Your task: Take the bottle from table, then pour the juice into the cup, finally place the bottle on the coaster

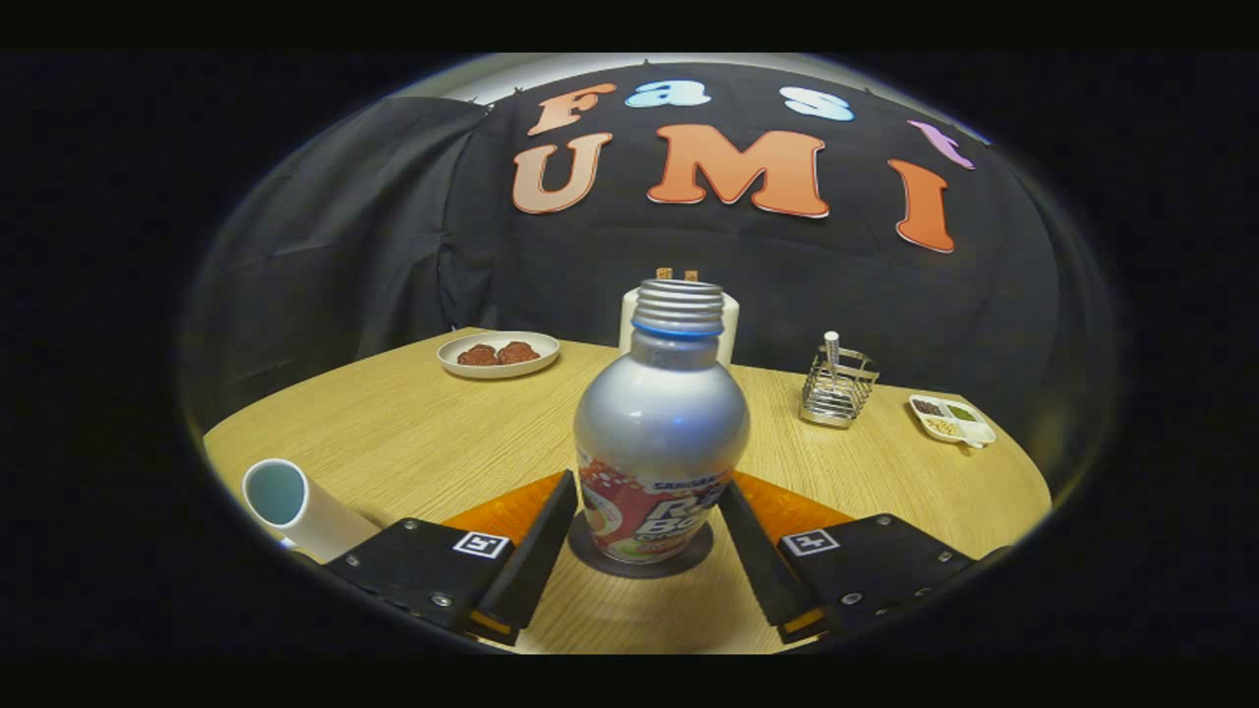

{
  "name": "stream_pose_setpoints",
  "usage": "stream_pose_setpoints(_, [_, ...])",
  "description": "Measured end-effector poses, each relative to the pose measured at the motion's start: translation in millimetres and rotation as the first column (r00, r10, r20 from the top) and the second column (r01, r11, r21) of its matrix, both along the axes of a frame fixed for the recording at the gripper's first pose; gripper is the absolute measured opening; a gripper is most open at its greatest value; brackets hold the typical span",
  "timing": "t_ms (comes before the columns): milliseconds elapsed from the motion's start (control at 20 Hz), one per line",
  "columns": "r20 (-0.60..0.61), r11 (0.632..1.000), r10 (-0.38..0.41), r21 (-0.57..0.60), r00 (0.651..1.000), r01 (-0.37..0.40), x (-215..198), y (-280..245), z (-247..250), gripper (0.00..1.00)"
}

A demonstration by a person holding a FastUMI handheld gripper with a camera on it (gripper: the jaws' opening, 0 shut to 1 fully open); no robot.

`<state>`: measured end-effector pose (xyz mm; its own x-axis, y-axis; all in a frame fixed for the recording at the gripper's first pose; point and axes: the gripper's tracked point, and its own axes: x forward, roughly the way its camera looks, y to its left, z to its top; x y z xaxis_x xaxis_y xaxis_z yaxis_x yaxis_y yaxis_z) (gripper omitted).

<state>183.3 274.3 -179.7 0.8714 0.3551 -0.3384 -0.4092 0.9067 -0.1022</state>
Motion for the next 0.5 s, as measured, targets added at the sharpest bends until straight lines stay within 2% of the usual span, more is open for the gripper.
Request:
stream_pose_setpoints(200, [0.002, 1.0, -0.002, -0.01, 1.0, 0.002, -2.1, -0.1, 2.7, 0.98])
stream_pose_setpoints(500, [0.013, 0.999, -0.032, -0.013, 0.999, 0.032, -17.2, -14.4, 18.8, 0.98])
